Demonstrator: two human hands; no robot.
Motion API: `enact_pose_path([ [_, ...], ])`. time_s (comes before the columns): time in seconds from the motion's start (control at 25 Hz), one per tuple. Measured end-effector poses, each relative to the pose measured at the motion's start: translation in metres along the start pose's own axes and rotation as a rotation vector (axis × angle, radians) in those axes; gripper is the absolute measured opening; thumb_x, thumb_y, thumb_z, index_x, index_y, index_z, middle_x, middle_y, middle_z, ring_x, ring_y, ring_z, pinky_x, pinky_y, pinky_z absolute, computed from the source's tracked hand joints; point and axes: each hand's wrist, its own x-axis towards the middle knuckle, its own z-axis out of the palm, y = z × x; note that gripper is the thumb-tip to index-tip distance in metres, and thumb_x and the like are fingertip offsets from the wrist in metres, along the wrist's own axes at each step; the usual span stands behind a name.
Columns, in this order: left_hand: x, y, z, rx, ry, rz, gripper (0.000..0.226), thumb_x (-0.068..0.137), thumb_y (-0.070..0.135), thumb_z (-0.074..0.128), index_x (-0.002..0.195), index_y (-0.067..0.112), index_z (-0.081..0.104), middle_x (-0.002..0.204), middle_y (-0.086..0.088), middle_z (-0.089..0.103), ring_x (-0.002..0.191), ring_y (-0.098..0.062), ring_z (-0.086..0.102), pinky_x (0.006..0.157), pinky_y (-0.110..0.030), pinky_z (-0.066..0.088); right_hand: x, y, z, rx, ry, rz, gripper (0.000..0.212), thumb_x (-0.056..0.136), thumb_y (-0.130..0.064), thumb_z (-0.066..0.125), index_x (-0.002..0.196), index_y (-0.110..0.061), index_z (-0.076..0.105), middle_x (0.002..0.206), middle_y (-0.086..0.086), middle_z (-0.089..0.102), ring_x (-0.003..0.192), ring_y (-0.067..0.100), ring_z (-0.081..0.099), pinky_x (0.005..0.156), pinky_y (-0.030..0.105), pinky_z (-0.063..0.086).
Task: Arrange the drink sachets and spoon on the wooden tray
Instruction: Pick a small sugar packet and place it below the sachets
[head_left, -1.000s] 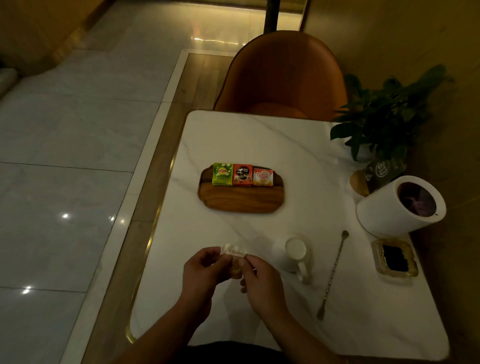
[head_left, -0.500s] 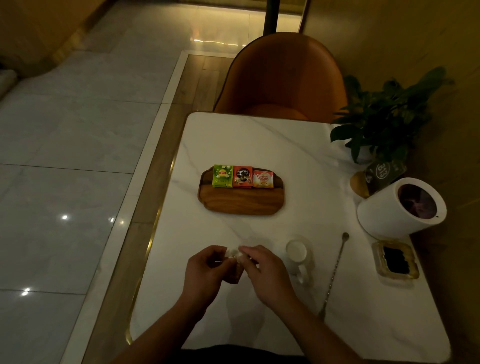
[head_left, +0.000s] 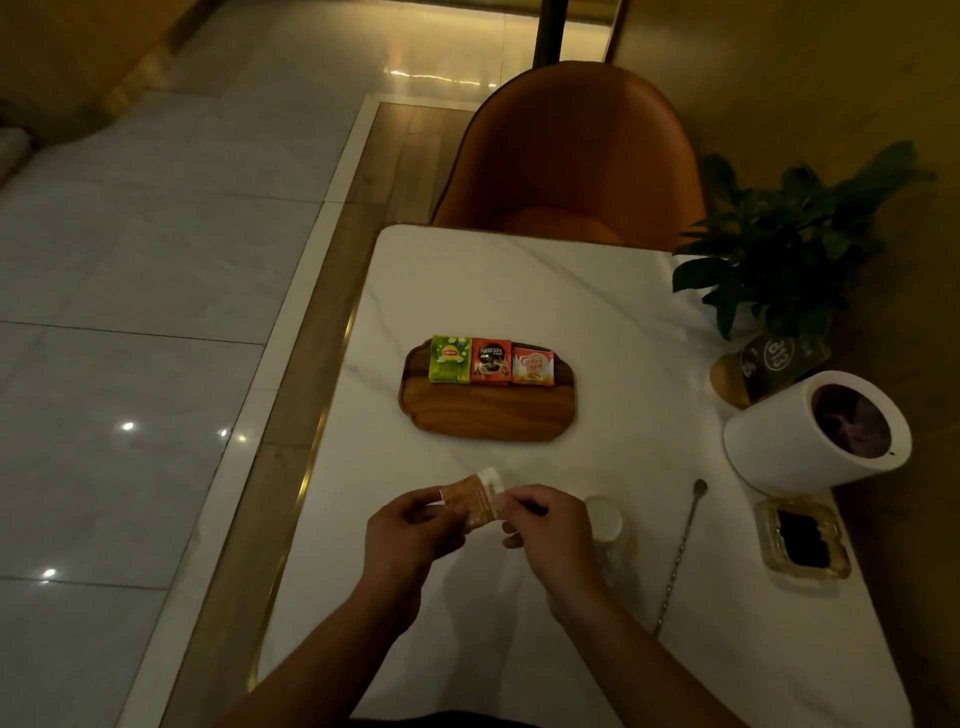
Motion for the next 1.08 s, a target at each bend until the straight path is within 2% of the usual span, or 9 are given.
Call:
enact_pose_path([
  [0.32,0.056,0.019,0.018,0.293,0.074,0.123,0.026,0.083,0.010,0.078,0.109,0.014,0.076,0.075,0.004,0.080,0.069,-0.009,0.076,0.060,-0.022,0.057,0.053,-0.009,0.003,-0.186,-0.012,0.033,0.008,0.088,-0.020,0.069,0.086,-0.018,0.076,0.072,-0.001,0.072,0.064,0.015,0.069,0.058,0.031,0.060],
  [0.52,0.104,0.037,0.043,0.379,0.145,0.123,0.031,0.082,0.021,0.081,0.111,0.013,0.074,0.091,-0.005,0.079,0.075,-0.018,0.075,0.078,-0.042,0.064,0.102,-0.014,0.012,-0.226,0.050,0.071,0.010,0.089,-0.024,0.068,0.091,-0.018,0.075,0.078,-0.004,0.071,0.067,0.014,0.069,0.064,0.041,0.063],
  [0.68,0.142,0.043,0.059,0.461,0.172,0.144,0.023,0.082,0.023,0.083,0.101,0.015,0.073,0.098,-0.004,0.076,0.085,-0.021,0.072,0.079,-0.039,0.062,0.143,-0.011,0.020,-0.282,0.074,0.111,0.011,0.088,-0.026,0.068,0.092,-0.018,0.075,0.087,0.001,0.072,0.078,0.020,0.068,0.073,0.047,0.061],
  [0.76,0.159,0.042,0.066,0.515,0.183,0.143,0.020,0.084,0.022,0.081,0.100,0.015,0.072,0.099,-0.005,0.074,0.087,-0.020,0.069,0.078,-0.035,0.059,0.159,-0.010,0.024,-0.328,0.088,0.126,0.012,0.088,-0.028,0.069,0.091,-0.018,0.075,0.088,0.002,0.073,0.079,0.022,0.068,0.073,0.047,0.060],
  [0.92,0.180,0.039,0.075,0.589,0.181,0.161,0.016,0.088,0.019,0.077,0.101,0.010,0.073,0.101,-0.009,0.075,0.085,-0.022,0.069,0.078,-0.038,0.061,0.178,-0.005,0.030,-0.412,0.091,0.128,0.011,0.088,-0.027,0.068,0.084,-0.019,0.073,0.081,0.003,0.072,0.072,0.026,0.068,0.067,0.042,0.060],
  [1.08,0.189,0.035,0.076,0.675,0.211,0.216,0.016,0.089,0.020,0.075,0.101,0.010,0.074,0.099,-0.008,0.076,0.084,-0.020,0.069,0.076,-0.037,0.060,0.189,-0.002,0.034,-0.473,0.079,0.109,0.013,0.088,-0.027,0.067,0.081,-0.018,0.073,0.078,0.004,0.072,0.070,0.023,0.067,0.068,0.042,0.060],
])
